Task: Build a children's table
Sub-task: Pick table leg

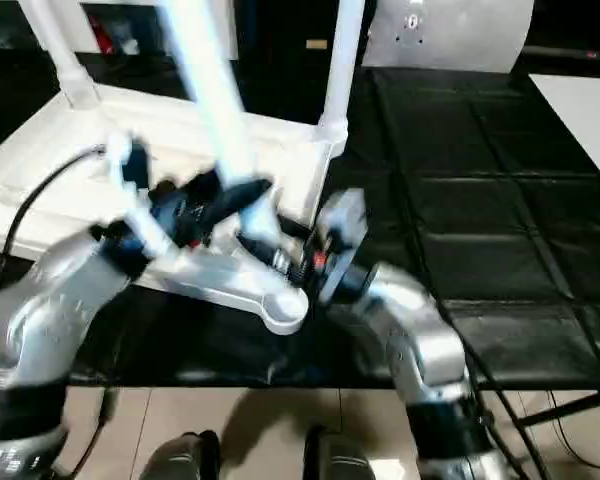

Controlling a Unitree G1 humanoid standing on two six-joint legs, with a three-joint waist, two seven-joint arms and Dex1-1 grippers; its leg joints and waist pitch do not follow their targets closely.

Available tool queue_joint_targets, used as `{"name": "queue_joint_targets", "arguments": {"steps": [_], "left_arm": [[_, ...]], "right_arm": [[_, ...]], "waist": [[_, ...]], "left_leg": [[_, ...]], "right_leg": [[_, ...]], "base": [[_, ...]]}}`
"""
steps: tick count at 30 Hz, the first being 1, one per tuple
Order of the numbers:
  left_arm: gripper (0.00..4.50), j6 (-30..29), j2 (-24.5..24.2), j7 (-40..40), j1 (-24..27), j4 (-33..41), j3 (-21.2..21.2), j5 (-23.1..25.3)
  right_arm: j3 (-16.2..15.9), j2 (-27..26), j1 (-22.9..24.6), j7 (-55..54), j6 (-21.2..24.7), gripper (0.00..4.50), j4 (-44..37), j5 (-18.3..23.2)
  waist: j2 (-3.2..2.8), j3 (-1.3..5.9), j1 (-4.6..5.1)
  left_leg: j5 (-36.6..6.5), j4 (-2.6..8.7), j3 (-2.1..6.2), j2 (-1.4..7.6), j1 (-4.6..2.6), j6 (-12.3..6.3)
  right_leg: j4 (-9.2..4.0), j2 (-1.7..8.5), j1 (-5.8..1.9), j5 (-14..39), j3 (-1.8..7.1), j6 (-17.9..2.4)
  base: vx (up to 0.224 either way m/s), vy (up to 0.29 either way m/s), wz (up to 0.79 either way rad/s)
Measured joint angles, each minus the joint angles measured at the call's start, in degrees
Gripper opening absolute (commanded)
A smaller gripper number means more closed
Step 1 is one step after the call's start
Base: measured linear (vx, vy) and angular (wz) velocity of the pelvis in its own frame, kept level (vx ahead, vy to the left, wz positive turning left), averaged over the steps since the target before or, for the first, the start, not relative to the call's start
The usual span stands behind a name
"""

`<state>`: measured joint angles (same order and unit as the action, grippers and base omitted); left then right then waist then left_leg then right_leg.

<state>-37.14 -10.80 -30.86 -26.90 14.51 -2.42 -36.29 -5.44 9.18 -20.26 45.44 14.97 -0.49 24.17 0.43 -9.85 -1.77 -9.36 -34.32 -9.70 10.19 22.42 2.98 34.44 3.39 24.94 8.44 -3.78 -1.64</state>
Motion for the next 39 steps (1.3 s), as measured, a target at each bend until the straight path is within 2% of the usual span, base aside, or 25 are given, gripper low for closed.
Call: {"name": "queue_joint_targets", "arguments": {"steps": [5,7,8,10,12,16,24,28,37,39], "left_arm": [[1.95,-2.01,-0.1,2.1,-1.22,0.31,0.43,1.24],[1.95,-2.65,-1.14,3.2,-1.88,0.88,2.04,2.86],[1.95,-2.73,-1.35,3.77,-2.06,1.01,2.45,3.05],[1.95,-2.74,-1.35,5.25,-2.37,1.24,3.06,4.16],[1.95,-2.63,-1.51,7.73,-3.11,1.7,3.06,6.49],[1.95,-2.61,0.29,10.97,-3.8,2.39,2.68,7.82],[1.95,-2.42,0.0,14.95,-4.55,3.23,6.46,13.51],[1.95,-2.41,-0.02,16.38,-4.86,3.28,8.34,16.18],[1.95,-2.43,1.32,19.98,-5.24,3.22,9.53,19.78],[1.95,-2.46,1.65,20.07,-5.24,3.22,9.53,19.97]], "right_arm": [[-0.02,-0.2,-0.56,-1.52,1.87,1.88,0.0,-0.08],[-0.06,-0.24,-0.78,-2.19,3.21,1.88,0.25,-0.05],[-0.07,-0.26,-0.96,-2.39,3.59,2.23,0.36,0.02],[-0.08,-0.23,-1.6,-3.13,4.23,2.59,0.64,-0.14],[-0.14,-0.14,-1.67,-4.49,4.8,2.66,0.74,-0.79],[-0.74,-0.35,-1.68,-6.99,5.15,3.0,0.66,-2.56],[-3.0,-3.27,-2.65,-16.63,10.86,3.69,-1.89,-7.17],[-3.96,-5.58,-3.61,-21.85,11.29,3.69,-2.12,-10.32],[-4.09,-8.51,-5.73,-26.99,10.68,3.69,-1.51,-12.77],[-3.96,-9.11,-6.55,-27.5,10.74,3.54,-1.24,-12.67]], "waist": [[0.0,0.0,-0.12],[0.0,0.0,-0.14],[0.0,0.0,-0.15],[0.0,0.0,-0.15],[0.0,0.0,-0.12],[0.01,0.01,-0.13],[0.01,0.01,-0.02],[0.02,0.02,-0.04],[0.03,0.02,-0.03],[0.04,0.02,-0.02]], "left_leg": [[-0.02,0.09,0.01,0.0,0.03,0.0],[-0.02,0.1,0.03,0.0,0.06,-0.01],[-0.02,0.1,0.03,0.0,0.06,-0.01],[-0.02,0.1,0.03,0.0,0.06,-0.01],[-0.01,0.09,0.03,0.01,0.05,0.0],[-0.01,0.01,0.03,0.01,0.06,0.0],[0.0,-0.05,0.03,0.01,0.07,0.0],[0.0,-0.05,0.03,0.01,0.09,0.01],[0.0,-0.05,0.03,0.01,0.13,0.01],[0.0,-0.06,0.03,0.01,0.14,0.01]], "right_leg": [[0.01,-0.01,0.03,-0.03,-0.02,-0.03],[0.01,-0.01,0.04,-0.04,-0.04,-0.05],[0.01,-0.01,0.04,-0.05,-0.04,-0.05],[0.01,-0.01,0.03,-0.05,-0.04,-0.06],[0.02,-0.01,0.03,-0.09,-0.04,-0.03],[0.01,-0.01,0.01,-0.1,-0.04,-0.02],[0.02,-0.01,0.03,-0.14,-0.03,0.04],[0.02,-0.01,0.04,-0.15,-0.02,0.06],[0.03,-0.01,0.07,-0.18,-0.01,0.08],[0.04,-0.01,0.08,-0.18,-0.01,0.08]], "base": [[0.0,0.0,0.0],[0.0,0.0,0.0],[0.0,0.0,0.0],[0.0,0.0,0.0],[0.0,0.0,0.0],[0.0,0.0,0.0],[0.0,0.0,0.0],[0.0,0.0,0.0],[0.0,0.0,0.0],[0.0,0.0,0.0]]}}
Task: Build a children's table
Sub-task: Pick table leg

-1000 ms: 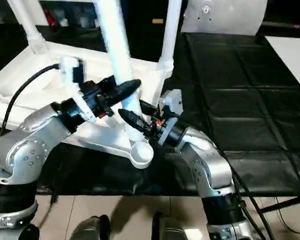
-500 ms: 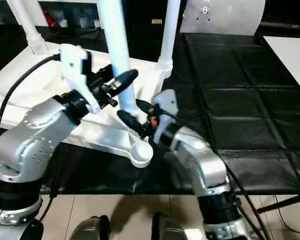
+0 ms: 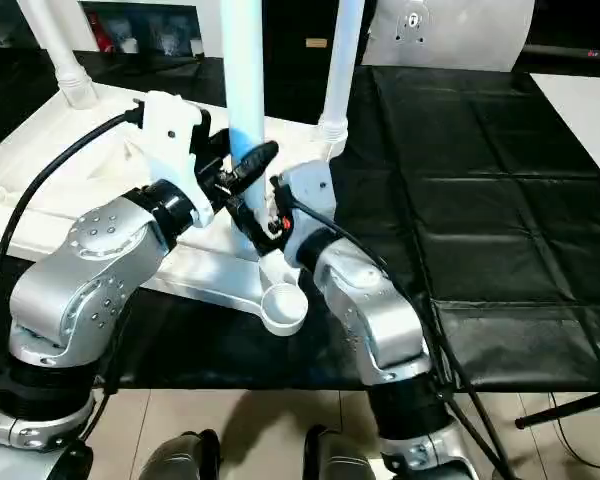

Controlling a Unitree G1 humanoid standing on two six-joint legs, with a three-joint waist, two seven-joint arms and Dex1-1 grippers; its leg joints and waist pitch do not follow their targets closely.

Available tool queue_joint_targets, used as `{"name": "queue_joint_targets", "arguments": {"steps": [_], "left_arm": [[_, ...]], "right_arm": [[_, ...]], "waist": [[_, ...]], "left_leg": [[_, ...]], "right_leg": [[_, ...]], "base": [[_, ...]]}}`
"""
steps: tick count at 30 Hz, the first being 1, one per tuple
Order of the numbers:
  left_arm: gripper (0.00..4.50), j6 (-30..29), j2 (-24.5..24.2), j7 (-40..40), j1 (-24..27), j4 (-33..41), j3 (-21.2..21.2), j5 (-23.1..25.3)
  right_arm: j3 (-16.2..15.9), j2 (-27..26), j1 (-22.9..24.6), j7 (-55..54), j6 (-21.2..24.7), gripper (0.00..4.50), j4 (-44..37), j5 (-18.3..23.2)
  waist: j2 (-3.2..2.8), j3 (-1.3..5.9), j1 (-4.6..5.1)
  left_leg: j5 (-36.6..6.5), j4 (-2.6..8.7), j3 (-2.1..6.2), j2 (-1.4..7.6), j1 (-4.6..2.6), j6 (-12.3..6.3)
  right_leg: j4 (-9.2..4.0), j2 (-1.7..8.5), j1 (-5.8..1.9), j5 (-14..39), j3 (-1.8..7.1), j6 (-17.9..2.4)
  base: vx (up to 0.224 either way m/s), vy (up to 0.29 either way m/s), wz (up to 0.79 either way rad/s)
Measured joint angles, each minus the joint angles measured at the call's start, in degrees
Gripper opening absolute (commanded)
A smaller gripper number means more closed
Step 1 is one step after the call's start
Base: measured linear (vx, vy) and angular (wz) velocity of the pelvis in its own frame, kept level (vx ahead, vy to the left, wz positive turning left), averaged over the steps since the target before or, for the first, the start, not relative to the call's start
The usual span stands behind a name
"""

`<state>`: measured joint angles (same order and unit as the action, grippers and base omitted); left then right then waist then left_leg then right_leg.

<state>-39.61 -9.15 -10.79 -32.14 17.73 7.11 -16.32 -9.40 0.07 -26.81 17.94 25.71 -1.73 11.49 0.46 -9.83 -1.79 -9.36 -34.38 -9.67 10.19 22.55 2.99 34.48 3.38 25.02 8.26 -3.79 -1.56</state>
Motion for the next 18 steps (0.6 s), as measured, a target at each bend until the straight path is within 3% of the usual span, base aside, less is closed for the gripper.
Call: {"name": "queue_joint_targets", "arguments": {"steps": [12,18], "left_arm": [[1.95,-0.1,1.08,0.36,-0.08,0.0,0.0,0.38],[1.95,-0.46,1.17,0.32,-0.09,0.0,0.01,0.44]], "right_arm": [[1.21,-2.04,-0.95,0.01,0.61,2.41,2.13,1.91],[1.03,-1.96,-1.49,0.77,1.21,2.06,2.63,1.89]], "waist": [[0.02,0.01,0.01],[0.02,0.01,0.03]], "left_leg": [[0.0,-0.03,0.0,0.0,0.03,0.0],[0.0,-0.05,0.0,0.0,0.03,0.0]], "right_leg": [[0.01,0.0,0.02,-0.01,0.0,0.01],[0.02,0.0,0.02,-0.02,0.0,0.01]], "base": [[0.0,0.0,0.0],[0.0,0.0,0.0]]}}
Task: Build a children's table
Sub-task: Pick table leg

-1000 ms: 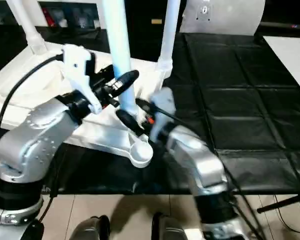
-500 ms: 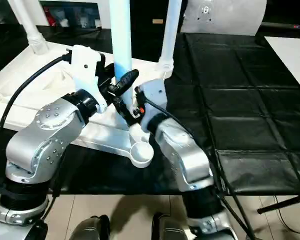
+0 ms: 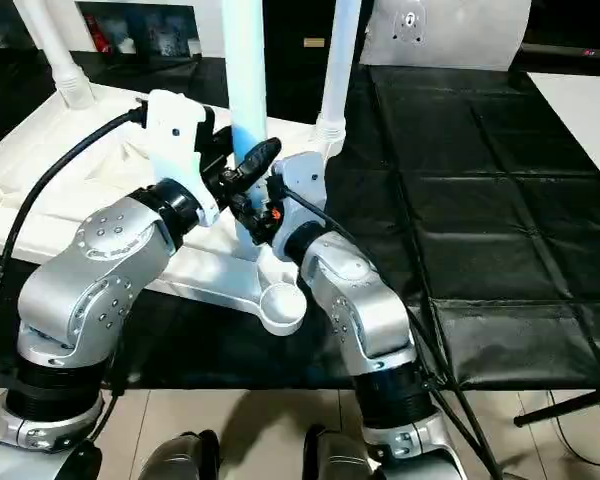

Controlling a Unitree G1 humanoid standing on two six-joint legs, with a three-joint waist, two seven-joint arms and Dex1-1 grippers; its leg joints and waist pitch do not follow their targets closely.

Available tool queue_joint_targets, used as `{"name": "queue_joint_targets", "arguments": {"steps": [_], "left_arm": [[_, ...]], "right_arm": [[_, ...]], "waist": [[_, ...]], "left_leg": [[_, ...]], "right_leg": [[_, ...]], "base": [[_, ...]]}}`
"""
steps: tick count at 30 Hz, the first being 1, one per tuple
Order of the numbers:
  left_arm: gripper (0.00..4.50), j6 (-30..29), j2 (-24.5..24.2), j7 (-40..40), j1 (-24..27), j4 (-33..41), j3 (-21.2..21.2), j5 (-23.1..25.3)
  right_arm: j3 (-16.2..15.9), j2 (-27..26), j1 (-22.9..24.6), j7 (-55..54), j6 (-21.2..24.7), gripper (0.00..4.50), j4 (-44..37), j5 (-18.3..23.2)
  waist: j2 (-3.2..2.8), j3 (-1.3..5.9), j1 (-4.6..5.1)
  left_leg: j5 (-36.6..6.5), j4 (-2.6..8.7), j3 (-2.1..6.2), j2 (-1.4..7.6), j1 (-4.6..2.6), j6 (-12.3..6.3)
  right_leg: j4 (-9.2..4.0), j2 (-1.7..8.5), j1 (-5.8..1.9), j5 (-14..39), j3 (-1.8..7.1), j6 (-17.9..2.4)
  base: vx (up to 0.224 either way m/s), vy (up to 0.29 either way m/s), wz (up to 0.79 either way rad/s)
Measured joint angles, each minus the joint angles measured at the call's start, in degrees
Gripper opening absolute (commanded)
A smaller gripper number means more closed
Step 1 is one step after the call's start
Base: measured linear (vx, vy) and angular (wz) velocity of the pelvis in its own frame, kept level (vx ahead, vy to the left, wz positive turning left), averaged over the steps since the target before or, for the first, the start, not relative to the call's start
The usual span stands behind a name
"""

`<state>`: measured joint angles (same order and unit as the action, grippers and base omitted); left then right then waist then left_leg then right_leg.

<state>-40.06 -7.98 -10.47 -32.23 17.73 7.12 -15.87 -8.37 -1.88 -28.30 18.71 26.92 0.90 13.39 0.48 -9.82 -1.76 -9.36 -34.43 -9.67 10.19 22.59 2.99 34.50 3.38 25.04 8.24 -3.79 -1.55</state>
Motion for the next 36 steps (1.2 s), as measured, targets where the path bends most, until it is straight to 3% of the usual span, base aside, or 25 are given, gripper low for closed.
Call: {"name": "queue_joint_targets", "arguments": {"steps": [14,16,36], "left_arm": [[1.95,-0.85,-0.74,-0.85,-0.05,0.0,0.64,0.98],[2.65,-1.07,-0.71,-1.31,-0.05,0.0,0.42,0.88],[2.65,0.63,-1.79,-4.38,1.82,0.02,-1.16,-0.27]], "right_arm": [[-0.2,0.95,-1.04,1.31,0.29,1.93,1.9,-0.03],[-0.2,0.95,-1.04,1.44,0.29,1.93,1.98,-0.02],[-1.2,2.01,-1.0,2.52,-0.19,1.93,2.16,-0.64]], "waist": [[0.0,0.0,0.01],[0.0,0.0,-0.01],[0.0,0.0,0.02]], "left_leg": [[0.0,-0.02,0.0,0.0,0.0,0.0],[0.0,-0.02,0.0,0.0,0.0,0.0],[0.0,-0.01,0.0,0.0,0.01,0.0]], "right_leg": [[0.01,0.0,0.0,-0.02,0.0,-0.01],[0.02,0.0,0.0,-0.02,0.01,-0.01],[0.01,0.0,0.01,-0.02,0.0,-0.01]], "base": [[0.0,0.0,0.0],[0.0,0.0,0.0],[0.0,0.0,0.0]]}}
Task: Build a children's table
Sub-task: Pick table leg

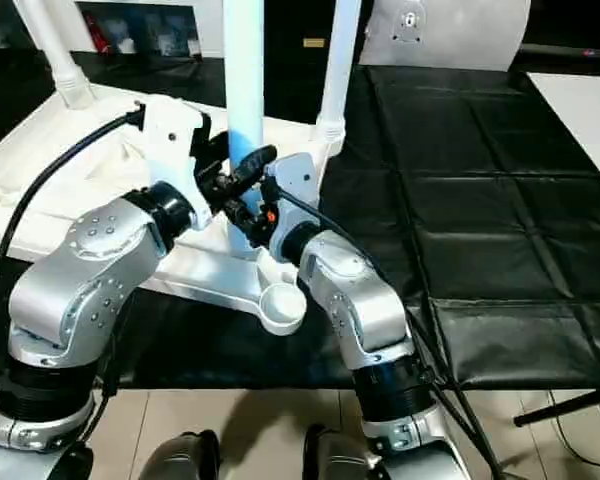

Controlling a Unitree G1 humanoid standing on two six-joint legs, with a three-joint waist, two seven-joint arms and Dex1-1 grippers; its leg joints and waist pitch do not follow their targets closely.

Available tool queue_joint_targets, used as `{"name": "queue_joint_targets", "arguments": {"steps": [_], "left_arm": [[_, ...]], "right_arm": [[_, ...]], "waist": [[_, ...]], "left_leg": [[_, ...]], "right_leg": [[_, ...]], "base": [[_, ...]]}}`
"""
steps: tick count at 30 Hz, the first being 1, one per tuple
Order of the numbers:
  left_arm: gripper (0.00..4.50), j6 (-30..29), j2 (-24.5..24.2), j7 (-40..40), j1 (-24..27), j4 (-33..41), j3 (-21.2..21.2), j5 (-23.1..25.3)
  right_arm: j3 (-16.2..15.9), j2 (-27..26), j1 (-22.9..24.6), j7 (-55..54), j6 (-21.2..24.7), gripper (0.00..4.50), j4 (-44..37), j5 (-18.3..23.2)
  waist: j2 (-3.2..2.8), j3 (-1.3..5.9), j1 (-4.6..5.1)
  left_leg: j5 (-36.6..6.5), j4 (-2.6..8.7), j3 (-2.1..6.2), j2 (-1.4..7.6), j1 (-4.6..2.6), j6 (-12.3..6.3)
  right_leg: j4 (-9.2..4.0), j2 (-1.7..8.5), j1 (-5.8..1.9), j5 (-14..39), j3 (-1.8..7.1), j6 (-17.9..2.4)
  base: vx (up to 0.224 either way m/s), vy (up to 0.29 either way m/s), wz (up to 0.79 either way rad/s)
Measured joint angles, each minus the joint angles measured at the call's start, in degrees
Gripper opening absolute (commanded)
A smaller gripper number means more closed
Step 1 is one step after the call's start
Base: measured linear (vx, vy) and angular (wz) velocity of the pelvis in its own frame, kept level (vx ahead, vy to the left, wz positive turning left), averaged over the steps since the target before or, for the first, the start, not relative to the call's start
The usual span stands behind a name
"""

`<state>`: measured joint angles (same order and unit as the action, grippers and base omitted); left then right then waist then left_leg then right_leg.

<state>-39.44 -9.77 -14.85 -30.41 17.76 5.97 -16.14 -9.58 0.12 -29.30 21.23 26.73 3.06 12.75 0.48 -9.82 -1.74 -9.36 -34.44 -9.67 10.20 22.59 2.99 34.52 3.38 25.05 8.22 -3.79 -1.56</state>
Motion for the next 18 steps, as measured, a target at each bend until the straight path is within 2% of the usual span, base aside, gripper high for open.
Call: {"name": "queue_joint_targets", "arguments": {"steps": [4,6,12,17,18], "left_arm": [[2.65,1.02,-0.08,-1.42,3.99,1.88,-0.69,-1.77],[2.65,0.75,-0.13,-1.94,5.84,4.29,-0.98,-2.96],[2.65,-2.64,1.3,-1.68,12.01,12.53,-2.52,-7.38],[2.65,-3.76,1.84,-0.89,14.67,14.85,-2.84,-9.23],[2.65,-4.52,1.89,-0.57,15.04,15.88,-3.02,-9.85]], "right_arm": [[-1.2,0.37,3.16,1.48,-0.48,1.93,-1.91,0.03],[-2.25,1.12,5.45,1.36,-0.02,1.93,-5.48,-0.13],[-4.39,2.52,12.99,0.35,6.27,1.93,-18.53,0.77],[-4.9,2.8,15.58,0.3,8.58,1.93,-22.1,1.49],[-4.95,2.93,16.09,0.15,9.4,1.93,-23.34,1.93]], "waist": [[0.0,0.0,-0.01],[0.0,0.0,-0.03],[0.02,-0.01,0.06],[0.05,-0.07,0.43],[0.04,-0.07,0.81]], "left_leg": [[-0.01,0.05,0.0,0.0,0.03,0.01],[-0.01,0.07,0.01,0.01,0.07,0.01],[-0.01,0.07,0.01,0.0,0.06,0.0],[-0.01,0.07,0.04,-0.01,0.05,0.01],[-0.01,0.12,0.06,-0.01,0.08,0.01]], "right_leg": [[-0.01,0.0,0.05,0.0,-0.01,0.0],[-0.01,0.0,0.08,0.0,0.0,0.0],[-0.09,0.0,0.07,0.04,0.0,0.07],[-0.33,-0.03,0.04,0.11,-0.04,0.18],[-0.54,-0.03,0.02,0.13,-0.08,0.21]], "base": [[0.0,0.0,0.0],[0.0,0.0,0.0],[0.0,0.0,0.0],[0.0,0.0,0.0],[0.0,0.0,0.0]]}}
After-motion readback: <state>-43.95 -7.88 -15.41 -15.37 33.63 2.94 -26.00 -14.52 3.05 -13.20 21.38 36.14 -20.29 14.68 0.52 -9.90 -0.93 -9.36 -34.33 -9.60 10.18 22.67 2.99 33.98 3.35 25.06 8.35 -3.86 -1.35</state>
